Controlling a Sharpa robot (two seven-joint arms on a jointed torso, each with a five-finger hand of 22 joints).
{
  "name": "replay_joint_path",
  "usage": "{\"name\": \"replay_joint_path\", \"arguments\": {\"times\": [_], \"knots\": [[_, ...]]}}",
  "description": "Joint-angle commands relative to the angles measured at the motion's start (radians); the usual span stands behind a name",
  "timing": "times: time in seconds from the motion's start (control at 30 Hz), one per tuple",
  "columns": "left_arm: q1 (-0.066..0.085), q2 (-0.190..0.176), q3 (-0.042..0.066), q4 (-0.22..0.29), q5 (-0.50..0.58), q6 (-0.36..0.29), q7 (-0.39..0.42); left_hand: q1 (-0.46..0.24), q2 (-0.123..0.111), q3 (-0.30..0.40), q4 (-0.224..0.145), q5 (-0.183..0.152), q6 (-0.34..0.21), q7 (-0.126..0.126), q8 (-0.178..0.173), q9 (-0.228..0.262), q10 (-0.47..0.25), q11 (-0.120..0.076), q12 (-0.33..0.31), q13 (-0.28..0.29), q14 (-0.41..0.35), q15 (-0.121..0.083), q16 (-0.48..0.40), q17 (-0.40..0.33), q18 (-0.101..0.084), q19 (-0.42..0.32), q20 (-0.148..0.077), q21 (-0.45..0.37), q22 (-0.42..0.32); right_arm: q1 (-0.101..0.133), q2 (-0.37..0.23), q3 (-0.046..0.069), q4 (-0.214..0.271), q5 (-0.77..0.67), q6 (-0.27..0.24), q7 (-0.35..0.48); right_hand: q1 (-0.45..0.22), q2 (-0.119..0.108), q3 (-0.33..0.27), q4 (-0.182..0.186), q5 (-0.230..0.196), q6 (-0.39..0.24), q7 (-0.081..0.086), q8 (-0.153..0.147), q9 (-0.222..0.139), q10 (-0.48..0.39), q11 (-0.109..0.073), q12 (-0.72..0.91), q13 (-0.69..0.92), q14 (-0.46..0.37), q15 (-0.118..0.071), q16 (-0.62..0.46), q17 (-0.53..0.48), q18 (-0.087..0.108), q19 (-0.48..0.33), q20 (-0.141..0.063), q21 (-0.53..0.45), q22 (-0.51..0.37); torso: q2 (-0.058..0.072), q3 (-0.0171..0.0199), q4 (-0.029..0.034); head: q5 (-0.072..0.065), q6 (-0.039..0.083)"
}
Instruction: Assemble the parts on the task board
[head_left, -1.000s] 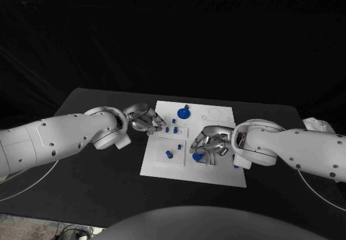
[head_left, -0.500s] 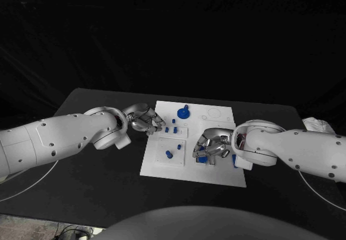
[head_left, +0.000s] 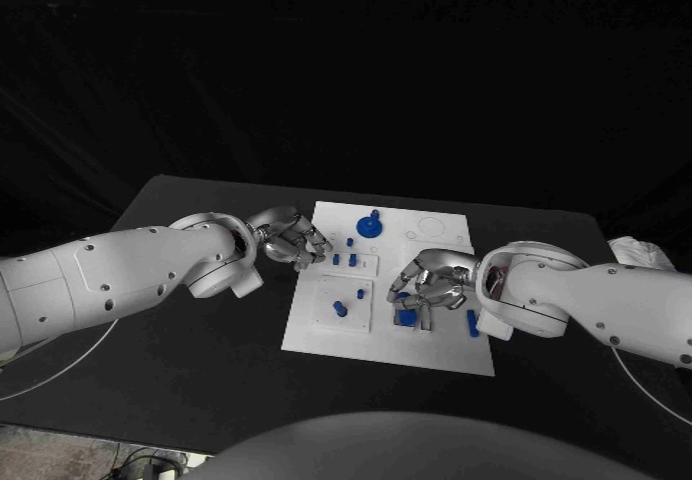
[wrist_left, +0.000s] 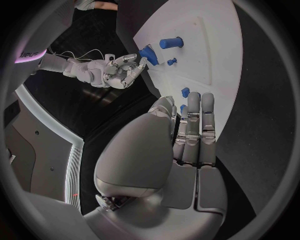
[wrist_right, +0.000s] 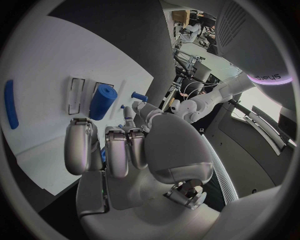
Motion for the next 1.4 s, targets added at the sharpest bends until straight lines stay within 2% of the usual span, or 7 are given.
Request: {"name": "replay_joint_path", "arguments": {"times": [0.03, 0.17, 0.3, 0.37, 0.7, 1.1, 1.4], "knots": [[0.000, -0.001, 0.001, 0.004, 0.001, 0.007, 0.005, 0.008, -0.001, 0.006, 0.001, 0.005, -0.001, 0.005, 0.002, 0.000, 0.003, 0.007, 0.004, -0.002, -0.003, 0.006, 0.005, -0.002, 0.012, -0.005, 0.005, 0.006, 0.027, -0.005, -0.020, 0.000, 0.021, 0.007, -0.127, 0.160, 0.033, -0.003, -0.024, -0.014, -0.075, 0.017, -0.007, 0.020, 0.008, 0.105, -0.008, 0.004, 0.263, 0.106, -0.010, 0.003, 0.263, 0.003, 0.001, -0.010, 0.006, 0.189, 0.001, 0.0008, -0.0010, 0.003, 0.000], [0.000, -0.002, 0.001, 0.005, 0.002, 0.006, 0.008, 0.008, -0.001, 0.006, 0.001, 0.005, -0.001, 0.005, 0.002, 0.000, 0.003, 0.007, 0.004, -0.002, -0.003, 0.006, 0.005, -0.002, 0.012, -0.005, 0.005, 0.006, 0.027, -0.015, -0.054, 0.000, 0.052, -0.037, -0.176, 0.193, 0.069, -0.023, -0.085, -0.028, -0.181, 0.006, 0.000, 0.094, 0.058, 0.105, 0.000, 0.004, 0.263, 0.106, -0.011, 0.003, 0.263, 0.000, 0.005, -0.009, 0.013, 0.192, 0.001, 0.0005, -0.0015, 0.003, 0.000], [0.000, -0.003, 0.001, 0.005, 0.002, 0.004, 0.011, 0.009, 0.000, 0.008, 0.001, 0.006, -0.002, 0.004, 0.002, 0.000, 0.003, 0.007, 0.004, -0.002, -0.003, 0.006, 0.005, -0.002, 0.012, -0.005, 0.005, 0.007, 0.027, -0.026, -0.079, -0.001, 0.071, -0.113, -0.182, 0.180, 0.107, -0.014, -0.153, -0.024, -0.220, -0.077, 0.007, 0.253, 0.191, 0.105, 0.004, 0.004, 0.263, 0.106, -0.005, 0.003, 0.263, 0.001, 0.001, -0.004, 0.008, 0.190, 0.000, -0.0008, -0.0023, 0.001, 0.000], [0.000, -0.002, 0.001, 0.004, 0.002, 0.002, 0.014, 0.009, 0.000, 0.008, 0.001, 0.006, -0.002, 0.004, 0.002, 0.000, 0.003, 0.007, 0.004, -0.002, -0.003, 0.006, 0.005, -0.002, 0.012, -0.005, 0.005, 0.007, 0.027, -0.034, -0.093, -0.001, 0.078, -0.175, -0.179, 0.160, 0.127, -0.006, -0.188, -0.014, -0.226, -0.144, 0.010, 0.385, 0.298, 0.105, 0.011, 0.004, 0.263, 0.106, 0.000, 0.003, 0.263, 0.002, -0.001, 0.002, 0.005, 0.189, 0.000, -0.0013, -0.0019, -0.002, 0.000], [-0.002, -0.001, 0.001, 0.004, 0.003, -0.003, 0.021, 0.010, 0.001, 0.009, 0.001, 0.006, -0.002, 0.005, 0.002, 0.000, 0.003, 0.007, 0.003, -0.002, -0.004, 0.006, 0.005, -0.002, 0.013, -0.005, 0.005, 0.007, 0.027, -0.075, -0.116, -0.002, 0.079, -0.377, -0.192, 0.091, 0.146, -0.016, -0.210, 0.006, 0.017, -0.325, 0.023, 0.748, 0.625, 0.105, 0.022, 0.004, 0.263, 0.106, 0.015, 0.003, 0.263, 0.006, -0.007, 0.013, -0.011, 0.185, 0.000, -0.0002, -0.0004, -0.004, 0.000], [-0.002, -0.005, 0.001, 0.006, 0.003, 0.000, 0.019, 0.011, 0.002, 0.011, 0.001, 0.007, -0.002, 0.005, 0.002, 0.000, 0.003, 0.007, 0.003, -0.002, -0.004, 0.006, 0.006, -0.003, 0.013, -0.005, 0.005, 0.008, 0.027, -0.102, -0.105, -0.002, 0.064, -0.445, -0.263, 0.068, 0.125, -0.052, -0.145, 0.022, 0.252, -0.343, 0.016, 0.926, 0.795, 0.105, 0.020, 0.004, 0.263, 0.106, 0.013, 0.003, 0.263, 0.007, -0.005, 0.010, -0.012, 0.185, 0.000, -0.0006, 0.0004, 0.001, 0.000], [-0.002, -0.006, 0.001, 0.006, 0.003, -0.004, 0.023, 0.012, 0.002, 0.011, 0.001, 0.007, -0.001, 0.006, 0.002, 0.000, 0.004, 0.007, 0.003, -0.002, -0.004, 0.006, 0.006, -0.003, 0.013, -0.005, 0.005, 0.008, 0.027, -0.113, -0.096, -0.002, 0.055, -0.447, -0.286, 0.051, 0.108, -0.058, -0.123, 0.034, 0.259, -0.258, 0.012, 0.995, 0.848, 0.105, 0.019, 0.004, 0.263, 0.106, 0.012, 0.003, 0.263, 0.006, -0.002, 0.009, -0.010, 0.185, 0.000, -0.0015, -0.0003, -0.001, 0.000]]}}
